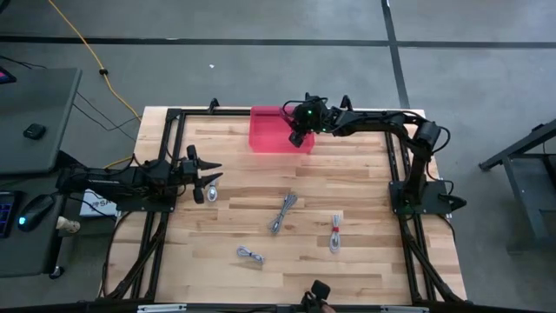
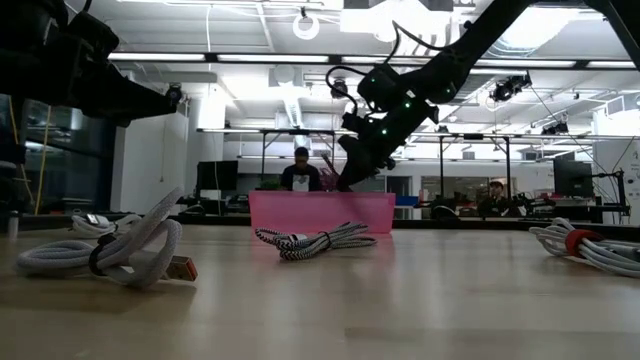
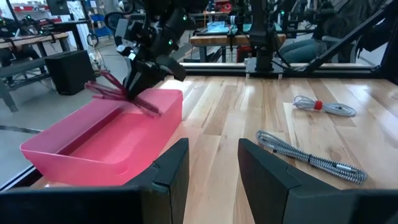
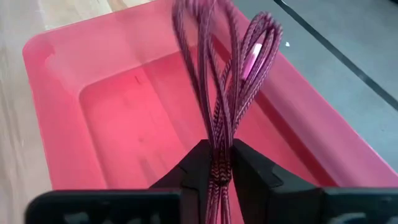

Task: Pick and place USB-C Cables
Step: Put the pink charger cable into the pink bin, then put the top left white charger into the pink bin

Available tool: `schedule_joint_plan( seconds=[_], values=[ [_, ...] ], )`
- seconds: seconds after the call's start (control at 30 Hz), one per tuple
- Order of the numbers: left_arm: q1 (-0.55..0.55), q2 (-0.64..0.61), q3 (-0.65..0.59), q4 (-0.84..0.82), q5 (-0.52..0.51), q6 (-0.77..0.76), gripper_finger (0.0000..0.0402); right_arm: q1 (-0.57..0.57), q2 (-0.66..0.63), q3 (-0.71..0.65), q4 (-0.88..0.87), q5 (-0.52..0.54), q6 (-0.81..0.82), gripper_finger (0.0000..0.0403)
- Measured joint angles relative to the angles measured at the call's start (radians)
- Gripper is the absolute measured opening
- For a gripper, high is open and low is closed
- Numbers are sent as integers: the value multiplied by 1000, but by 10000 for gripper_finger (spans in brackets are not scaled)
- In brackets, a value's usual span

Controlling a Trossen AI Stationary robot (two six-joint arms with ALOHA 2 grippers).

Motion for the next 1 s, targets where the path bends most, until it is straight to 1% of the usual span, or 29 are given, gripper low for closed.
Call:
schedule_joint_plan(
  seconds=[0.17,0.27,0.4,0.57,0.73,0.8,0.87,1.0],
  values=[
    [0,0,0,12,0,32,118,0,0,0,-2,1,10,98],
    [0,0,0,12,-1,25,118,0,0,0,0,14,9,123],
    [0,0,0,12,-31,16,118,3,-9,0,32,24,-6,144],
    [0,0,0,10,-38,16,124,4,-40,25,42,24,-9,149],
    [0,0,0,11,-89,28,155,8,-69,66,26,23,-18,149],
    [0,0,0,25,-129,19,169,11,-78,86,-1,27,-32,149],
    [0,0,5,36,-174,-28,177,16,-84,115,-29,37,-35,149],
    [1,1,39,32,-200,-55,180,28,-92,185,-112,73,-42,149]
  ],
)
